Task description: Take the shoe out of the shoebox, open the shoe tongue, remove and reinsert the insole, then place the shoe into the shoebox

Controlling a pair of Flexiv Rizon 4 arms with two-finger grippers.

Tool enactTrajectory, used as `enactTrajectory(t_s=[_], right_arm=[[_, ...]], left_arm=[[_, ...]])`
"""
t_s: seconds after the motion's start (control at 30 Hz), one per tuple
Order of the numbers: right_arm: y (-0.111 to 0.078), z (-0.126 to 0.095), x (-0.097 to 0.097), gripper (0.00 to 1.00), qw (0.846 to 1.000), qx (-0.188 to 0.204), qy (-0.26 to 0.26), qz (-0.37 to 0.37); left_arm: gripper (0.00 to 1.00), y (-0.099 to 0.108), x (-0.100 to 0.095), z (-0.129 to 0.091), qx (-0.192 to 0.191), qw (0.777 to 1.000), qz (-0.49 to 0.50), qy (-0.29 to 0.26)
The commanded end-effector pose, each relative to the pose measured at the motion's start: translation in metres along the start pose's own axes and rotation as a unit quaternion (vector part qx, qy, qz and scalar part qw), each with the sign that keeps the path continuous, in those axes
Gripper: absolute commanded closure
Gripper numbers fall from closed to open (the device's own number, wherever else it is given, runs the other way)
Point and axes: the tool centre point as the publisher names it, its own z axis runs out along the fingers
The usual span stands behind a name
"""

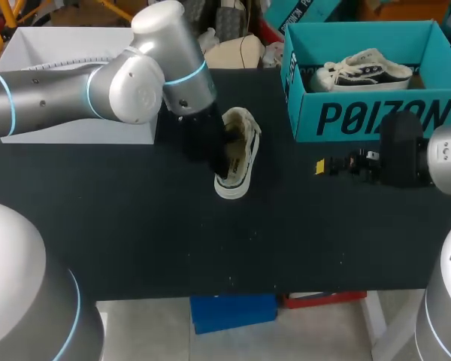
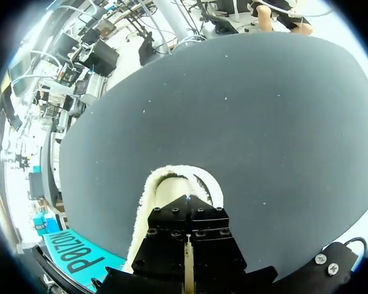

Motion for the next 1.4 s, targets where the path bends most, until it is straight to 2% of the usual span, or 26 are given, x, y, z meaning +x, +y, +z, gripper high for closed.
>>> enactTrajectory(t_s=[0.03, 0.27, 0.47, 0.6, 0.77, 0.8, 0.9, 0.97, 1.0, 1.1, 1.3, 1.4], right_arm=[[0.0, 0.0, 0.0, 0.0, 1.0, 0.001, 0.0, 0.0], [0.0, 0.0, 0.0, 0.0, 1.0, 0.001, 0.0, 0.0], [0.0, 0.0, 0.0, 0.0, 1.0, 0.001, 0.0, 0.0], [0.0, 0.0, 0.0, 0.0, 1.0, 0.001, 0.0, 0.0], [0.0, 0.0, 0.0, 0.0, 1.0, 0.001, 0.0, 0.0], [0.0, 0.0, 0.0, 0.0, 1.0, 0.001, 0.0, 0.0], [0.0, 0.0, 0.0, 0.0, 1.0, 0.001, 0.0, 0.0], [0.0, 0.0, 0.0, 0.0, 1.0, 0.001, 0.0, 0.0], [0.0, 0.0, 0.0, 0.0, 1.0, 0.001, 0.0, 0.0], [0.0, 0.0, 0.0, 0.0, 1.0, 0.001, 0.0, 0.0], [0.0, 0.0, 0.0, 0.0, 1.0, 0.001, 0.0, 0.0], [0.0, 0.0, 0.0, 0.0, 1.0, 0.001, 0.0, 0.0]], left_arm=[[1.0, 0.005, -0.007, 0.006, -0.014, 1.0, 0.004, 0.009], [1.0, 0.006, -0.008, 0.022, -0.054, 0.998, -0.005, 0.015], [1.0, 0.004, -0.011, 0.021, -0.059, 0.998, -0.006, 0.016], [1.0, 0.01, -0.013, -0.003, -0.073, 0.997, -0.022, -0.002], [1.0, 0.025, -0.025, -0.057, -0.111, 0.989, -0.076, -0.057], [1.0, 0.03, -0.027, -0.067, -0.125, 0.988, -0.07, -0.054], [1.0, 0.043, -0.029, -0.089, -0.146, 0.981, -0.094, -0.086], [1.0, 0.049, -0.032, -0.101, -0.137, 0.969, -0.146, -0.144], [1.0, 0.054, -0.031, -0.107, -0.148, 0.967, -0.15, -0.145], [1.0, 0.069, -0.032, -0.116, -0.159, 0.947, -0.206, -0.188], [1.0, 0.098, -0.037, -0.12, -0.224, 0.927, -0.259, -0.152], [1.0, 0.109, -0.043, -0.119, -0.241, 0.923, -0.269, -0.135]])
